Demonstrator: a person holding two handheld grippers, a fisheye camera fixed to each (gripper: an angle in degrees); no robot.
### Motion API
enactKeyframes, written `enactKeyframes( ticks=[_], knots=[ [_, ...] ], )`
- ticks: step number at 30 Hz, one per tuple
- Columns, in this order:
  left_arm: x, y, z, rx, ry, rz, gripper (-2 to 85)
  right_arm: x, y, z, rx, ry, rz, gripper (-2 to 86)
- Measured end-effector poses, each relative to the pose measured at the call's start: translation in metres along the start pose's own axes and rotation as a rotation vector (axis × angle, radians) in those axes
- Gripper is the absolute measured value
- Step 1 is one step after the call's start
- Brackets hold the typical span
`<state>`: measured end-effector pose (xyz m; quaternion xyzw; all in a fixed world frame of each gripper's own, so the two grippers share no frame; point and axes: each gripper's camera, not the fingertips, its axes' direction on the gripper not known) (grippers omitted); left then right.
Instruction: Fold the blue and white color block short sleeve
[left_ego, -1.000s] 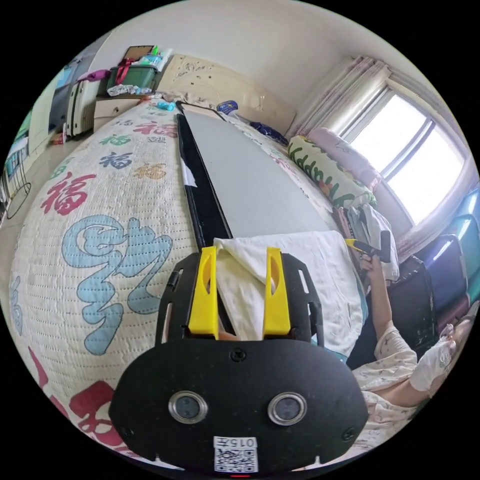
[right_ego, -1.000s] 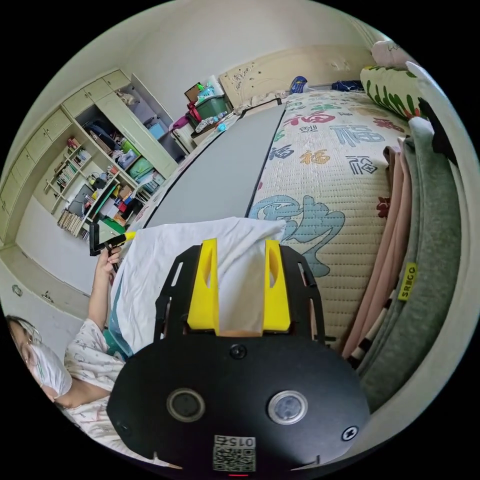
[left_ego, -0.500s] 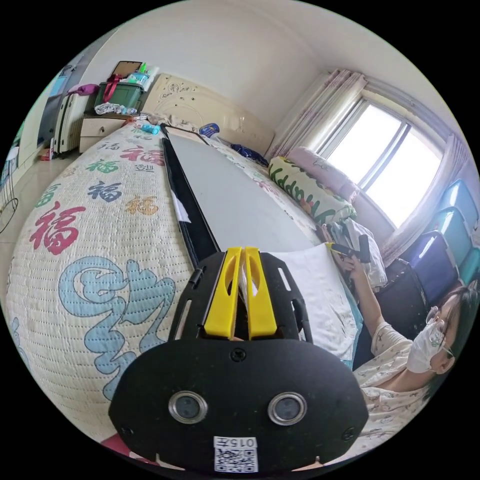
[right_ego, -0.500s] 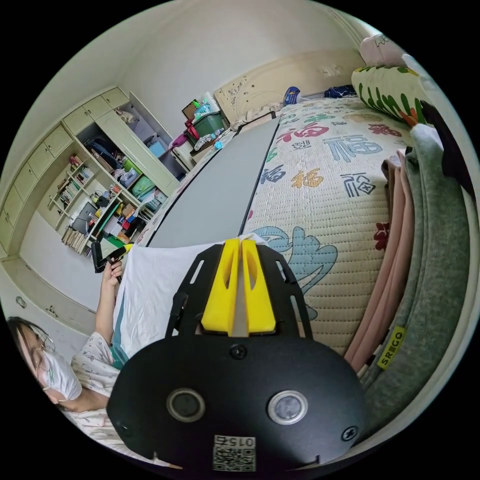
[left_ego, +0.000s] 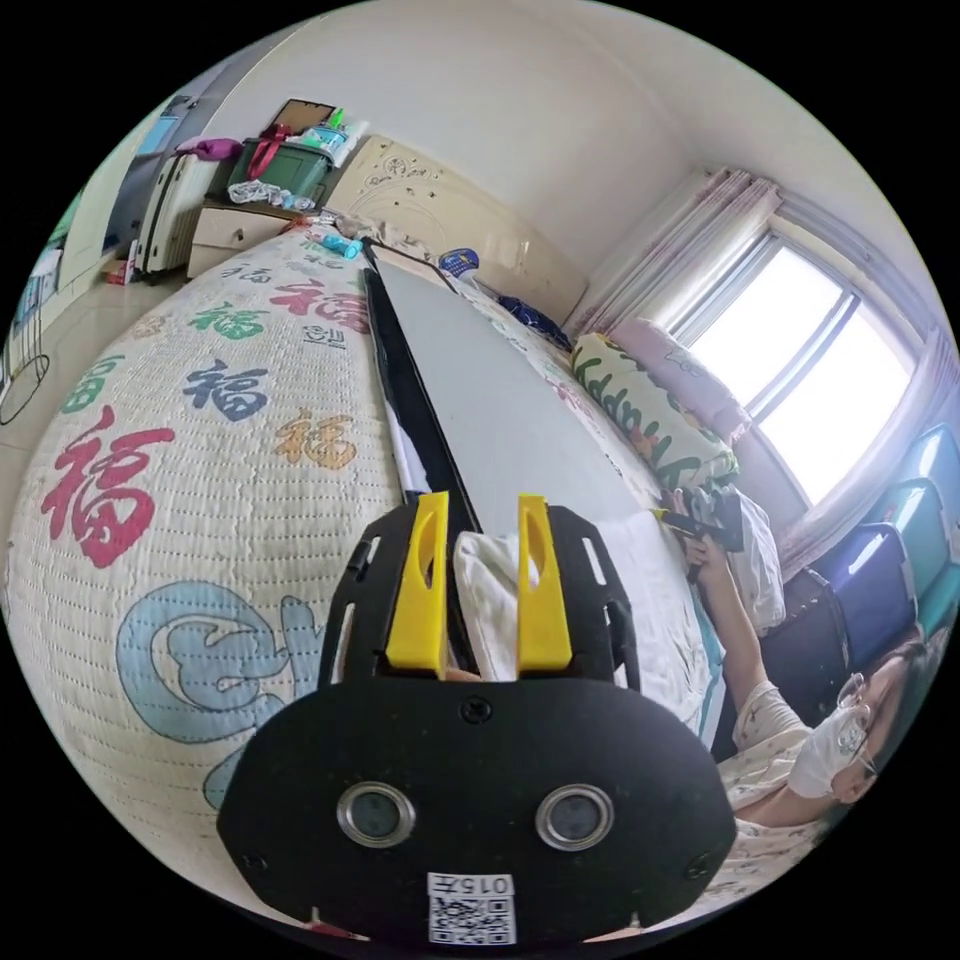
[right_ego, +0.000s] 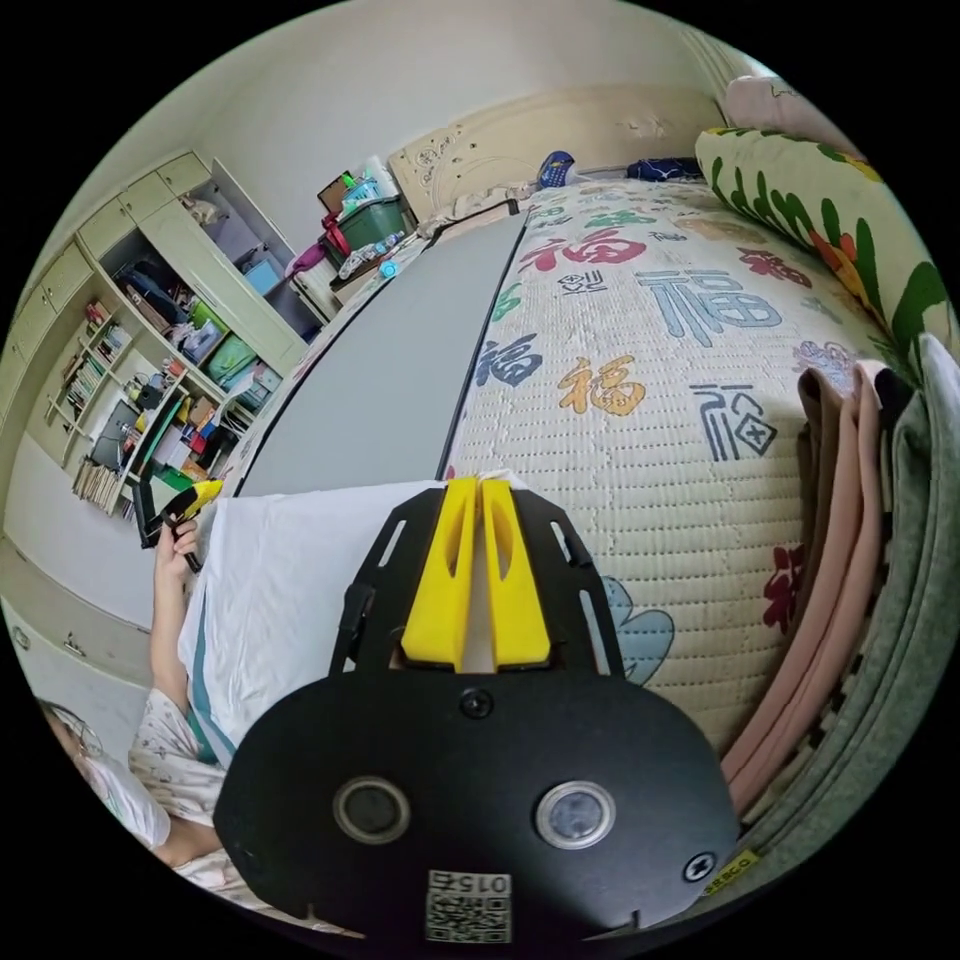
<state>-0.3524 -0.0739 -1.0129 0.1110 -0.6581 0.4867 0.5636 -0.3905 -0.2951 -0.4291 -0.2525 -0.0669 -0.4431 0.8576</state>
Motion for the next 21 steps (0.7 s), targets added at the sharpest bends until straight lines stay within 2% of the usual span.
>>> enactKeyframes(
  ticks=[4, 6, 8, 12, 17, 21],
  knots=[
    [-0.001, -0.023, 0.025, -0.002, -0.009, 0.048, 10.9, -0.02, -0.011, 0.0, -0.015, 0.043, -0.079, -0.6],
    [-0.005, -0.002, 0.025, 0.042, -0.014, 0.068, 10.7, -0.016, -0.01, -0.005, -0.009, -0.009, -0.081, -0.5],
    [0.003, 0.008, 0.009, -0.034, 0.036, 0.145, 10.6, 0.003, -0.005, -0.023, 0.043, -0.139, -0.055, -0.2],
    [0.012, 0.006, -0.032, 0.023, -0.01, 0.196, 8.7, 0.024, 0.003, -0.043, 0.113, -0.288, -0.023, 0.1],
    [-0.017, -0.02, -0.012, -0.145, 0.029, 0.198, 7.7, 0.017, 0.0, -0.042, 0.076, -0.255, -0.016, 0.2],
    [-0.026, -0.037, -0.008, -0.208, 0.022, 0.2, 8.2, 0.013, 0.001, -0.043, 0.074, -0.242, -0.019, 0.3]
  ],
)
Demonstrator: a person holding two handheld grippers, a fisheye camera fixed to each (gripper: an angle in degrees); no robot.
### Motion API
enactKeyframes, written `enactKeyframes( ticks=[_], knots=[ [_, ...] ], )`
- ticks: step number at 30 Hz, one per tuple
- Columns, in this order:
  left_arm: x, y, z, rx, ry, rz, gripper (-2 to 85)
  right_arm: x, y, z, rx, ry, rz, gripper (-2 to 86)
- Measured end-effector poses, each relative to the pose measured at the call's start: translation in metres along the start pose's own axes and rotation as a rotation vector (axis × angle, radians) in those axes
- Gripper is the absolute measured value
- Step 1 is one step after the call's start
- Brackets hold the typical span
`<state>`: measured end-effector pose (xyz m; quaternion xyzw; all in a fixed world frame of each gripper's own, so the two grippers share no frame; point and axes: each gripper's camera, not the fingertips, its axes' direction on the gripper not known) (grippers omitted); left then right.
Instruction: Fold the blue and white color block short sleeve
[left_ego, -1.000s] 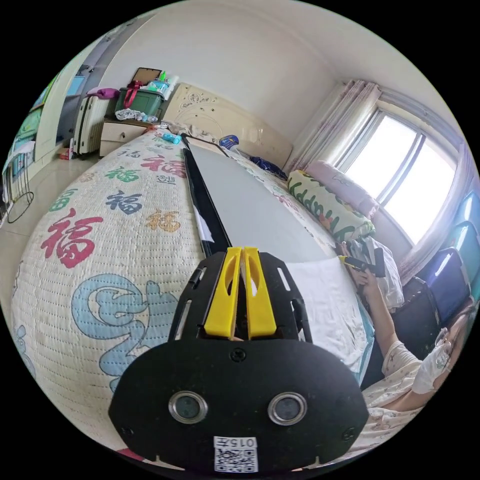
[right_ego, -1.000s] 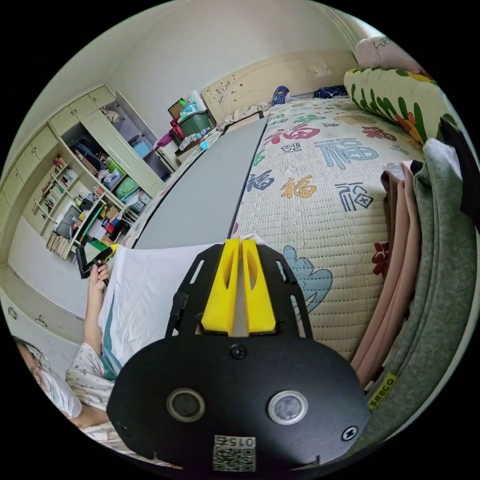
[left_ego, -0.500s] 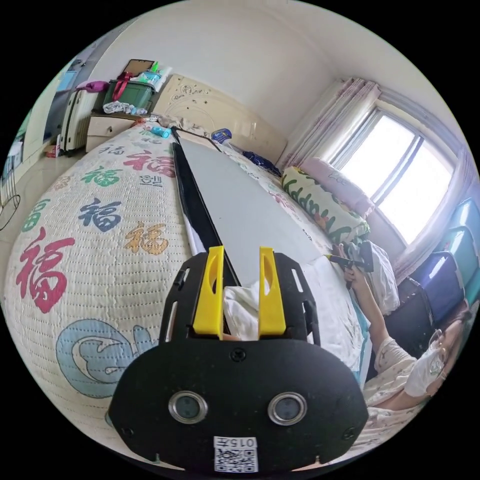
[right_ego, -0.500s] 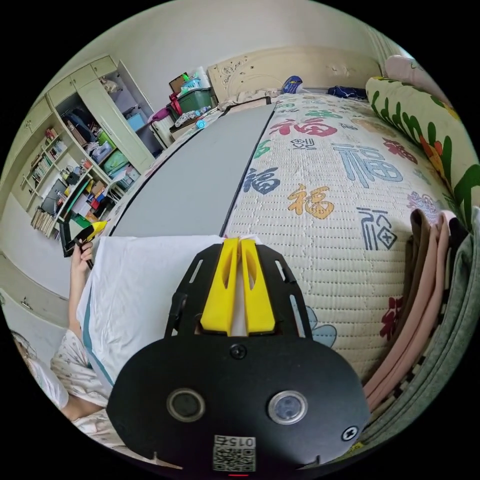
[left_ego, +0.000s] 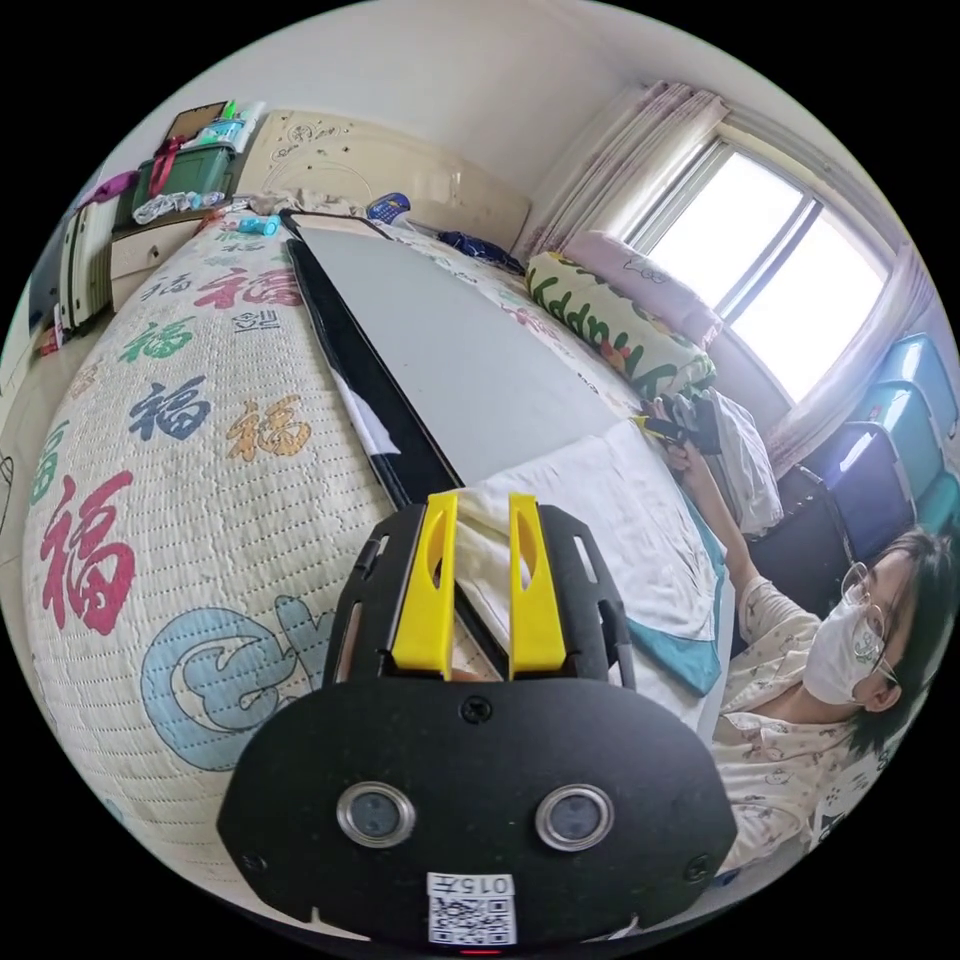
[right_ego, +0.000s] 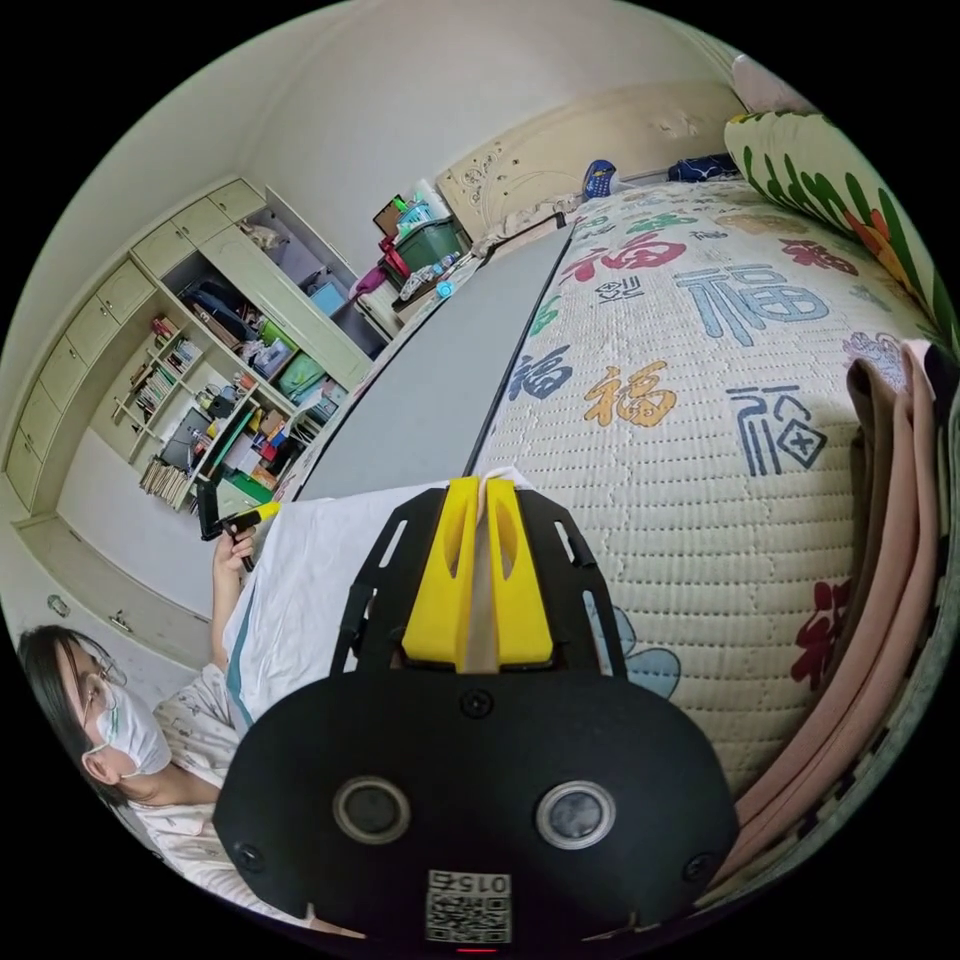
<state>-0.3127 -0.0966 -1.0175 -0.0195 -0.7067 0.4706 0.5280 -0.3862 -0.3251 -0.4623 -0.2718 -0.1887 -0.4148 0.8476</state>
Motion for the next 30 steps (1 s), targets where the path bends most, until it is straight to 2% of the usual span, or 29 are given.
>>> enactKeyframes(
  ticks=[13, 20, 25, 30],
  knots=[
    [0.016, -0.072, -0.062, -0.101, -0.031, 0.096, 9.0, 0.011, 0.015, 0.017, -0.003, -0.011, 0.018, 0.3],
    [0.028, -0.119, -0.136, -0.039, -0.128, 0.1, 0.5, 0.019, 0.035, 0.034, 0.024, 0.032, 0.004, 0.2],
    [0.062, -0.154, -0.194, 0.035, -0.241, 0.149, 0.2, 0.02, 0.052, 0.051, 0.039, 0.13, -0.024, 0.4],
    [0.086, -0.205, -0.212, -0.018, -0.339, 0.178, 1.1, 0.039, 0.07, 0.068, 0.029, 0.171, -0.039, 1.5]
  ],
)
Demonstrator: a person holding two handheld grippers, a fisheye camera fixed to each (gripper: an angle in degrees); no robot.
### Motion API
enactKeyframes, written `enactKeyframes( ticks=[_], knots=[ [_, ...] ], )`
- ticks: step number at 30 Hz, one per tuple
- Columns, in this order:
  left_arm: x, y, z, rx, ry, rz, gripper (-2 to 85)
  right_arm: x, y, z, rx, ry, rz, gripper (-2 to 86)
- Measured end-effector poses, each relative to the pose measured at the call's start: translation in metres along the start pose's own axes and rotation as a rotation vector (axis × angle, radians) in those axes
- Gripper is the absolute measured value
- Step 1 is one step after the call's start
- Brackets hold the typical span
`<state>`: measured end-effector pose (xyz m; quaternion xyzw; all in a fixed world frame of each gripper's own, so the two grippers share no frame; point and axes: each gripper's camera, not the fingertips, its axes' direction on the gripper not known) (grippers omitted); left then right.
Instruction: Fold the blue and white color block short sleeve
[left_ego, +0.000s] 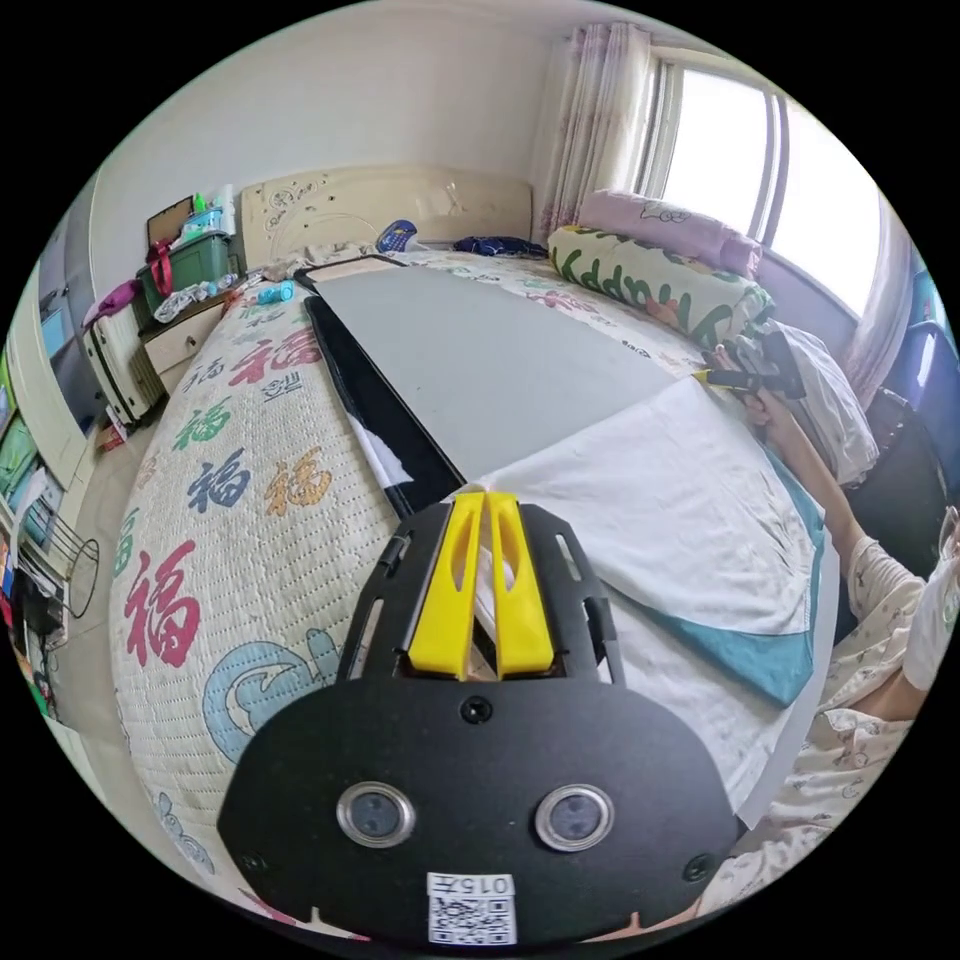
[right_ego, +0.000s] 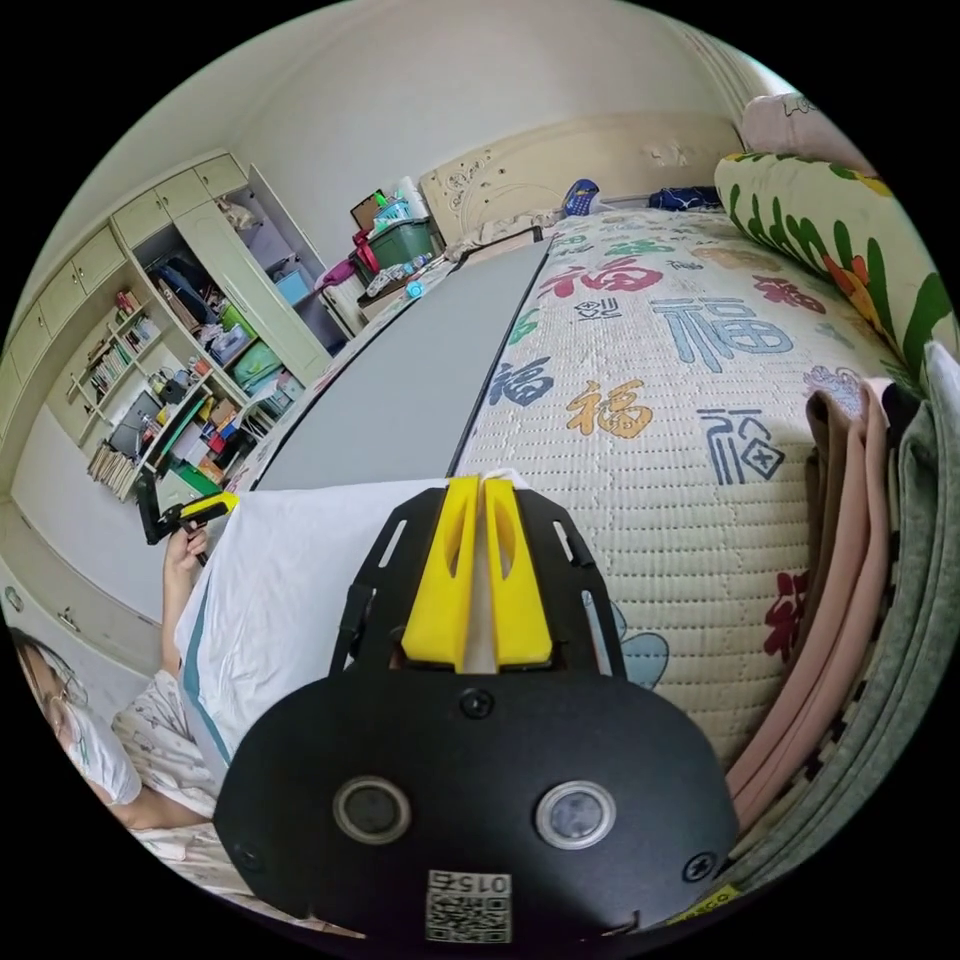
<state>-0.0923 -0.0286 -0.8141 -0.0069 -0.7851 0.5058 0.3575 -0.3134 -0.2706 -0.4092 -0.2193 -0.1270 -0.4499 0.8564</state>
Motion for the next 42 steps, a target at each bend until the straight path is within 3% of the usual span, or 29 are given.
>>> enactKeyframes(
  ticks=[3, 5, 7, 9, 10, 11, 14, 20, 23, 28, 42],
  knots=[
    [0.0, -0.028, -0.053, 0.068, -0.061, 0.018, 2.4, -0.002, 0.02, -0.013, 0.052, 0.073, -0.124, 3.9],
    [0.022, -0.042, -0.123, 0.274, -0.05, 0.144, 4.3, -0.036, 0.045, -0.026, 0.163, 0.321, -0.33, 5.8],
    [0.052, -0.05, -0.169, 0.429, 0.027, 0.26, 5.8, -0.066, 0.075, -0.032, 0.248, 0.355, -0.552, 6.5],
    [0.097, -0.063, -0.195, 0.499, 0.163, 0.457, 6.4, -0.088, 0.108, -0.036, 0.231, 0.19, -0.812, 6.9],
    [0.135, -0.071, -0.202, 0.48, 0.268, 0.646, 6.7, -0.097, 0.127, -0.039, 0.151, 0.016, -0.967, 7.4],
    [0.171, -0.079, -0.203, 0.429, 0.375, 0.818, 7.1, -0.101, 0.145, -0.04, 0.044, -0.181, -1.112, 8.0],
    [0.238, -0.113, -0.199, 0.258, 0.557, 1.052, 7.8, -0.093, 0.18, -0.038, -0.186, -0.509, -1.368, 8.2],
    [0.286, -0.174, -0.169, -0.007, 0.565, 1.209, 8.2, -0.026, 0.192, -0.029, -0.352, -0.679, -1.461, 8.9],
    [0.279, -0.212, -0.157, -0.083, 0.585, 1.193, 7.7, 0.008, 0.198, -0.014, -0.404, -0.634, -1.495, 8.8],
    [0.251, -0.253, -0.177, -0.101, 0.606, 1.203, 4.1, 0.047, 0.192, 0.028, -0.571, -0.661, -1.453, 5.1],
    [0.118, -0.316, -0.258, -0.122, 0.661, 1.254, -0.1, 0.154, 0.192, 0.089, -0.602, -0.746, -1.45, -0.8]
  ],
)
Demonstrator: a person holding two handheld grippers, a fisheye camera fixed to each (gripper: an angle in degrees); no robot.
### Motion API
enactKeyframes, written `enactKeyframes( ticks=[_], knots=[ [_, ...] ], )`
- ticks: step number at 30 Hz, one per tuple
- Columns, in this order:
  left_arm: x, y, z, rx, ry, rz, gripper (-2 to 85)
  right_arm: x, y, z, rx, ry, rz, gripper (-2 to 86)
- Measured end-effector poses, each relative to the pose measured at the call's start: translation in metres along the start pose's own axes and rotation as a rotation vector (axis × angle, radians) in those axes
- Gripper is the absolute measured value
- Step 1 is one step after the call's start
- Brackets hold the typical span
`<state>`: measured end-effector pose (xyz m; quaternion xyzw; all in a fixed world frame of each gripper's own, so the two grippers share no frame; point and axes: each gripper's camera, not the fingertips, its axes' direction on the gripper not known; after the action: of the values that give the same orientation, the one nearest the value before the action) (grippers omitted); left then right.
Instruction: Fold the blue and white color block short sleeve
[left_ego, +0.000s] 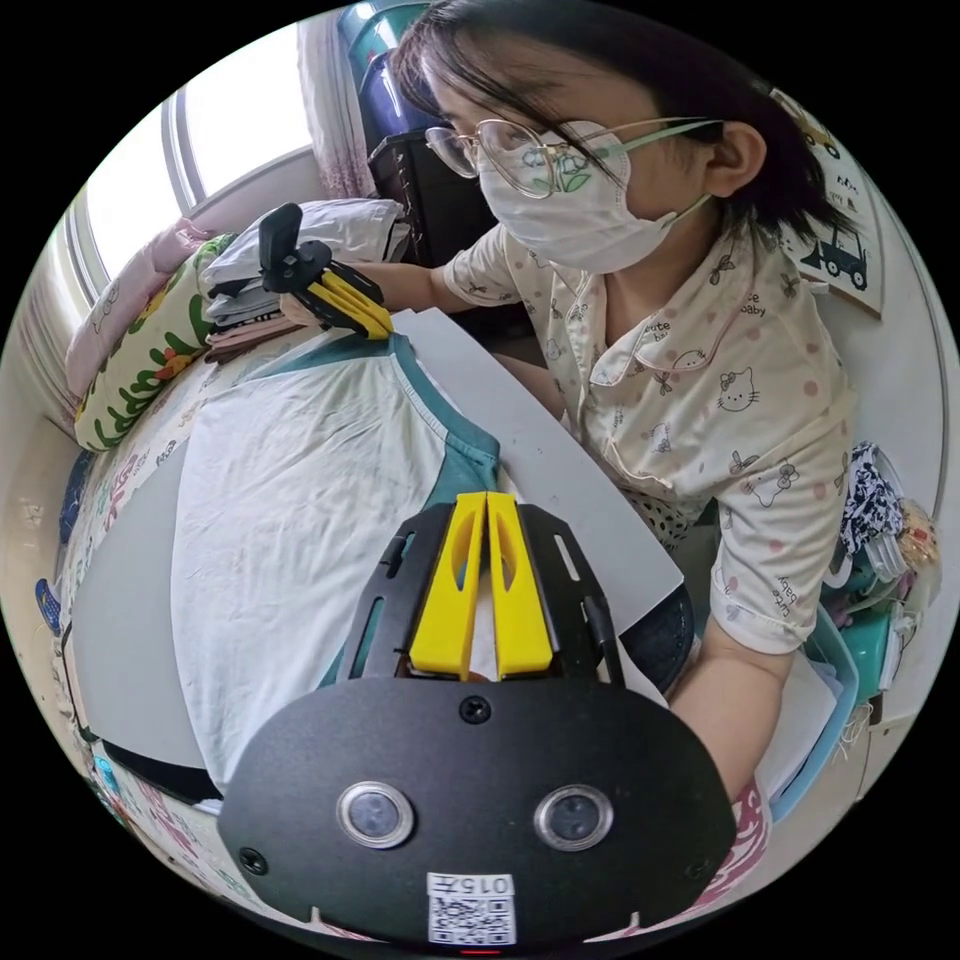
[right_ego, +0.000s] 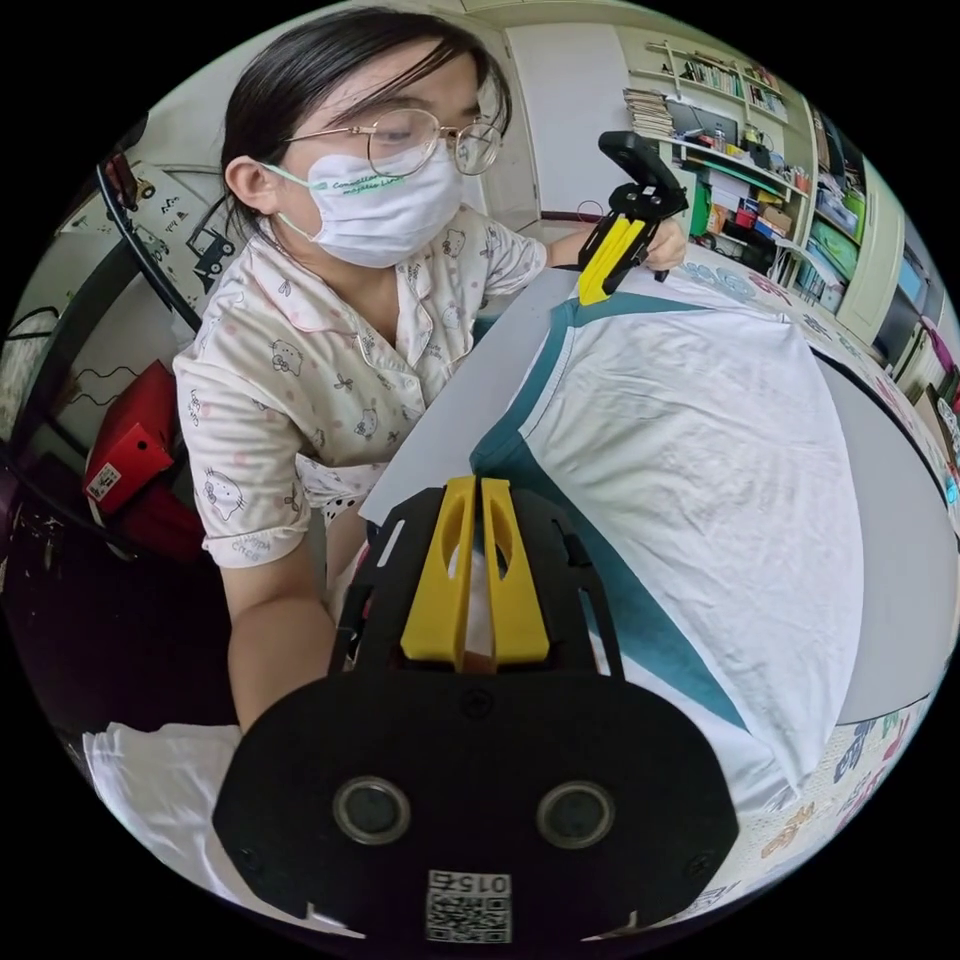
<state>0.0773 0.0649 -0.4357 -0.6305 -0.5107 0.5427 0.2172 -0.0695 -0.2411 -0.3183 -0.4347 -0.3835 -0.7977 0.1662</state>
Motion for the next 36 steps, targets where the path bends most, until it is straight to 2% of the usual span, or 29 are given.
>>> enactKeyframes(
  ticks=[4, 9, 13, 15, 17, 21, 24, 26, 29, 32, 36],
  knots=[
    [-0.002, 0.041, -0.049, 0.001, 0.014, -0.013, -0.1, 0.014, 0.028, 0.02, 0.01, -0.008, -0.002, -0.5],
    [0.016, 0.089, -0.111, -0.004, -0.02, 0.003, 0.4, 0.014, 0.054, 0.038, 0.068, 0.096, -0.048, 1.7],
    [0.046, 0.134, -0.183, 0.038, -0.087, 0.028, 1.2, -0.005, 0.056, 0.047, 0.163, 0.386, -0.025, 2.6],
    [0.05, 0.156, -0.217, 0.069, -0.126, 0.005, 1.3, -0.008, 0.04, 0.059, 0.176, 0.61, 0.11, 1.4],
    [0.052, 0.188, -0.266, 0.13, -0.168, -0.043, 1.4, -0.029, 0.027, 0.089, 0.251, 0.915, 0.339, 0.1],
    [0.045, 0.225, -0.342, 0.268, -0.204, -0.149, 1.5, -0.1, 0.05, 0.153, 0.434, 1.122, 0.458, -0.1],
    [0.043, 0.233, -0.386, 0.302, -0.327, -0.288, 1.5, -0.131, 0.098, 0.193, 0.596, 1.245, 0.73, -0.2],
    [0.029, 0.223, -0.402, 0.256, -0.427, -0.431, 1.5, -0.133, 0.14, 0.215, 0.668, 1.332, 0.989, 1.7],
    [0.002, 0.197, -0.407, 0.206, -0.479, -0.58, 1.6, -0.11, 0.172, 0.236, 0.6, 1.368, 1.155, 6.5],
    [-0.03, 0.166, -0.403, 0.18, -0.469, -0.665, 2.1, -0.075, 0.189, 0.253, 0.516, 1.321, 1.191, 7.5],
    [-0.07, 0.13, -0.389, 0.141, -0.47, -0.711, 3.4, -0.044, 0.212, 0.268, 0.517, 1.242, 1.195, 7.3]
  ],
)
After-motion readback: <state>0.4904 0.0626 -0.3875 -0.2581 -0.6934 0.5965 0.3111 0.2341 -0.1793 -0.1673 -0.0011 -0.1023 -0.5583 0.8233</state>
